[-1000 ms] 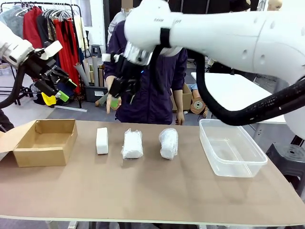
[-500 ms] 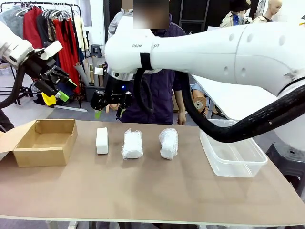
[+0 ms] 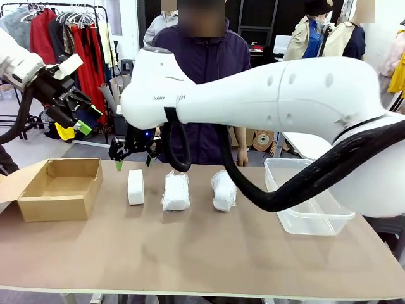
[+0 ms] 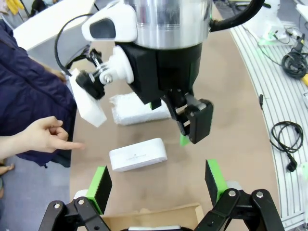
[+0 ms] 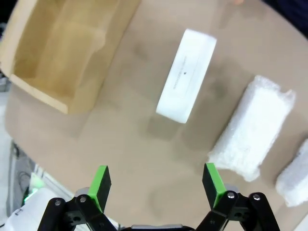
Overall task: Separate and place wrapped and unwrapped clocks.
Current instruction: Pick up the Digital clock indicated by the person.
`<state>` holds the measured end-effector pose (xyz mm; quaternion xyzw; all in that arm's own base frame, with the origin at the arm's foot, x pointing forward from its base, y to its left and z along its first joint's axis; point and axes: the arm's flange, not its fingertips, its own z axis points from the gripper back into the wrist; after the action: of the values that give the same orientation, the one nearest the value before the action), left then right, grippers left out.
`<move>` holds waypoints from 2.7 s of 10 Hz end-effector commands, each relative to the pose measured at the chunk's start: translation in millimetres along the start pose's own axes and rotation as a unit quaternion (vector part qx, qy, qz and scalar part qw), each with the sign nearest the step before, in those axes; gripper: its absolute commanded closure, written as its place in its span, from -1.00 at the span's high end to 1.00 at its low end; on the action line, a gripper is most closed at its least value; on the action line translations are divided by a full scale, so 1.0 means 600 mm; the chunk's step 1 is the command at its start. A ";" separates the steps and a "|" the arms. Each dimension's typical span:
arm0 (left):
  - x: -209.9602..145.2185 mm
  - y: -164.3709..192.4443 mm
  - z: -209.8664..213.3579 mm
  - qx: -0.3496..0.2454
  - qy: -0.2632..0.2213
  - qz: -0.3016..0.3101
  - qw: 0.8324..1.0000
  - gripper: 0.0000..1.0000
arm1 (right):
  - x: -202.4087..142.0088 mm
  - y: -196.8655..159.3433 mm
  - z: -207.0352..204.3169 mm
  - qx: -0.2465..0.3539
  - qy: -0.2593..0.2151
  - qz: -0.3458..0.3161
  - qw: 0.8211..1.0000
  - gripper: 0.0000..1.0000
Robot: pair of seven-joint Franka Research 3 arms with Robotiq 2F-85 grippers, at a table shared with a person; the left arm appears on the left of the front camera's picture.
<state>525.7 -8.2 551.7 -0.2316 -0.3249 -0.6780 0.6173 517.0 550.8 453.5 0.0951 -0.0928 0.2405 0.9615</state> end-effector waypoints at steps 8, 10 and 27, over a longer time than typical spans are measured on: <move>0.001 -0.007 0.003 -0.001 0.001 0.001 1.000 1.00 | 0.056 0.010 -0.053 -0.049 0.006 -0.092 0.995 1.00; 0.001 -0.007 0.003 -0.001 0.001 0.001 1.000 1.00 | 0.077 0.013 -0.086 -0.069 0.014 -0.136 0.988 1.00; 0.001 -0.007 0.003 -0.001 0.001 0.001 1.000 1.00 | 0.146 0.001 -0.218 -0.112 -0.048 -0.169 0.978 -1.00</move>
<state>525.7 -8.2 551.7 -0.2316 -0.3249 -0.6780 0.6173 578.7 587.7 336.7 0.0264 -0.1348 0.0740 0.9878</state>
